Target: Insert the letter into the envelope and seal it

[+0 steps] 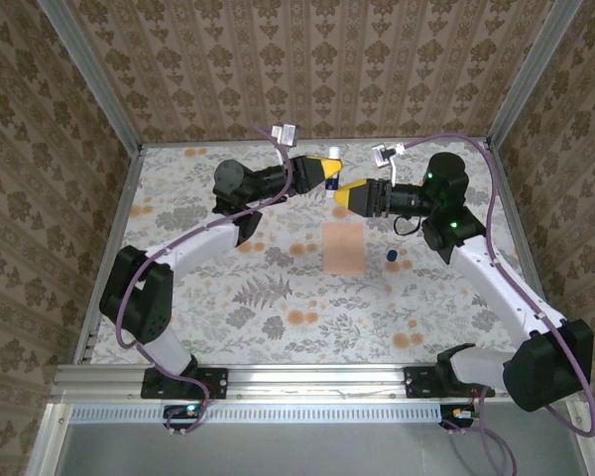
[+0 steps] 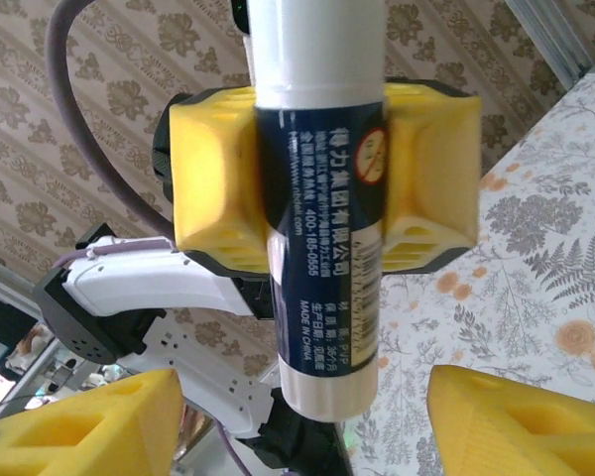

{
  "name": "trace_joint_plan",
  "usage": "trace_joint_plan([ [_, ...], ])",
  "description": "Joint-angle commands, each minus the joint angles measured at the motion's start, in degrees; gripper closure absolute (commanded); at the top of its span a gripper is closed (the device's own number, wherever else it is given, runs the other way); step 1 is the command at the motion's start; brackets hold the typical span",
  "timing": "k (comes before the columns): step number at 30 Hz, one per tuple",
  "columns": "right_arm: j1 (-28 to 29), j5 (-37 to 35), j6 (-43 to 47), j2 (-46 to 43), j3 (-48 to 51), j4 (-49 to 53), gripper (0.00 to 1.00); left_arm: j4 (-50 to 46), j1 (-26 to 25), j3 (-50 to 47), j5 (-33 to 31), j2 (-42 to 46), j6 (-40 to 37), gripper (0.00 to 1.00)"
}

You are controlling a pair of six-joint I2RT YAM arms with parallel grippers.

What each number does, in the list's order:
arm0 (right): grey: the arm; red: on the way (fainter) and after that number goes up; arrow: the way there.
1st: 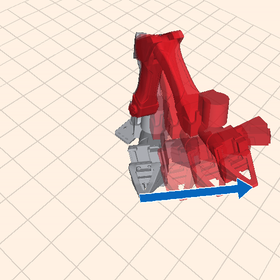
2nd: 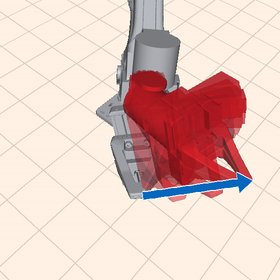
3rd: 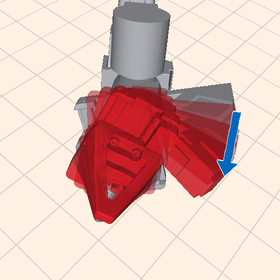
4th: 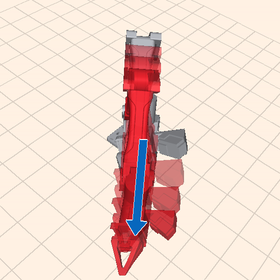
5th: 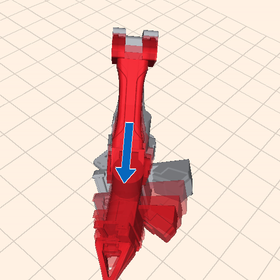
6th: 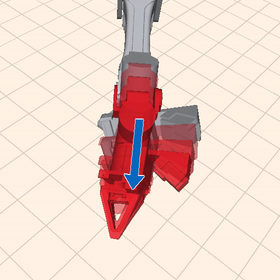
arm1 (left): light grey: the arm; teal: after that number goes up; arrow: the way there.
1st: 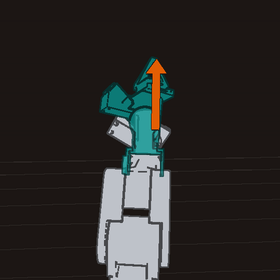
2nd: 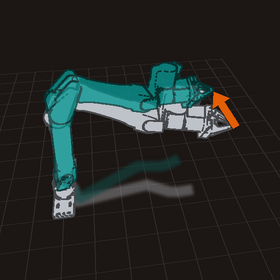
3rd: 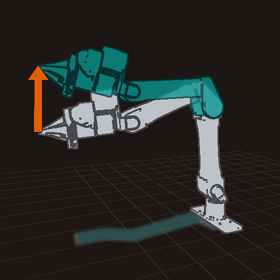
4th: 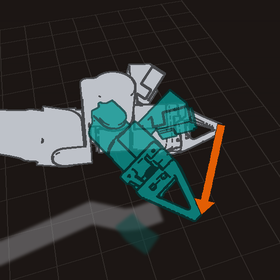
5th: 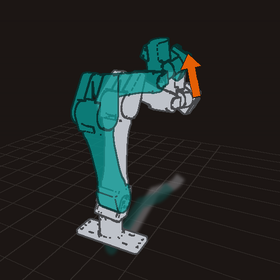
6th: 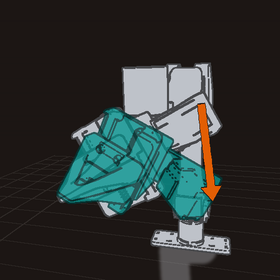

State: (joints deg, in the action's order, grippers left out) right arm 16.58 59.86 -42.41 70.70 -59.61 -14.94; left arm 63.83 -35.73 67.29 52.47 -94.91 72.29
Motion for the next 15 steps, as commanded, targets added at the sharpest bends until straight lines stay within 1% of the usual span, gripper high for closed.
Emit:
trace_joint_plan([
  [1, 1.13, -1.68, -0.03, 0.93, 0.2, -3.14, 0.37, 3.98, -0.35, 1.75, -1.29, -0.25, 0.78, 1.0],
  [5, 1.78, -2.22, -0.37, 1.5, -0.11, -3.91, 0.48, 3.83, -0.4, 1.29, -2.08, -0.03, 0.84, 1.0],
  [12, 1.95, -3.71, -0.13, 1.59, -0.5, -4.3, 0.54, 3.94, -0.57, 0.88, -2.54, 0.07, 1.18, 1.0],
  [15, 1.94, -4.21, -0.13, 1.64, -0.41, -4.9, 0.54, 3.84, -0.72, 1.0, -2.61, -0.06, 1.37, 1.0],
])
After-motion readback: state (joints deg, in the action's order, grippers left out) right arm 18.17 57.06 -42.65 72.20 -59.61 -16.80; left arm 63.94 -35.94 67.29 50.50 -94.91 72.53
